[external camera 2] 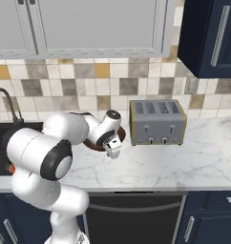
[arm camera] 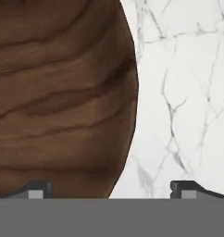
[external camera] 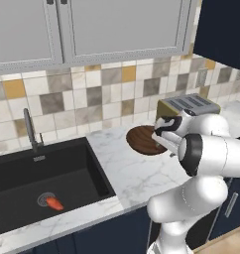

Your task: Clear the mugs and bowl far away from the sink.

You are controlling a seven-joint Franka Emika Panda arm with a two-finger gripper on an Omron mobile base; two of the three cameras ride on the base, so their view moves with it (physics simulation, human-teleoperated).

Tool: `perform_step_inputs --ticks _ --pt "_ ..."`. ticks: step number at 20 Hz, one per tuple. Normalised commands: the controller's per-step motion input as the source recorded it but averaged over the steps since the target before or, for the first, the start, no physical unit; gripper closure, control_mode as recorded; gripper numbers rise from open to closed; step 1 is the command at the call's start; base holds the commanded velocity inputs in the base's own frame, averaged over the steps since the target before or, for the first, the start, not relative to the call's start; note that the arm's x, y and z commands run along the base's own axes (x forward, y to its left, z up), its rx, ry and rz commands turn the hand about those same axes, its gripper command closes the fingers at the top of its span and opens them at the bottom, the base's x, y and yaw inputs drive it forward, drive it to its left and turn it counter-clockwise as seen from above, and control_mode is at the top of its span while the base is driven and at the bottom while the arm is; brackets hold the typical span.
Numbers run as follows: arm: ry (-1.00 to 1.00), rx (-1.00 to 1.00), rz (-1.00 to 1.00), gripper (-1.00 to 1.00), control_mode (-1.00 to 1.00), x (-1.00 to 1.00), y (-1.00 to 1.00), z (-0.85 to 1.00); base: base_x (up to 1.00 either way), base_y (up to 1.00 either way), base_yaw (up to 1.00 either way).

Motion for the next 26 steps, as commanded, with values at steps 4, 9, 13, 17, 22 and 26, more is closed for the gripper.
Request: perform_step_inputs --ticks 4,9,13,17,22,26 --pt "0.0 0.0 0.0 -1.0 -1.0 0.27 0.0 -0.2 0.0 0.0 0.0" --pt "0.0 0.0 0.0 -1.0 -1.0 0.24 0.0 -0.23 0.0 0.0 0.0" --pt "0.0 0.0 0.0 -1.0 -1.0 0.18 0.1 -0.34 0.0 0.0 0.0" --pt "0.0 0.0 0.0 1.0 -1.0 0.27 0.27 -0.23 0.0 0.0 0.0" --pt "0.0 0.0 0.0 1.0 -1.0 0.17 0.21 -0.01 0.0 0.0 0.0" --pt "-0.04 0.0 -0.03 1.0 -1.0 0.01 0.04 0.03 0.0 0.0 0.0"
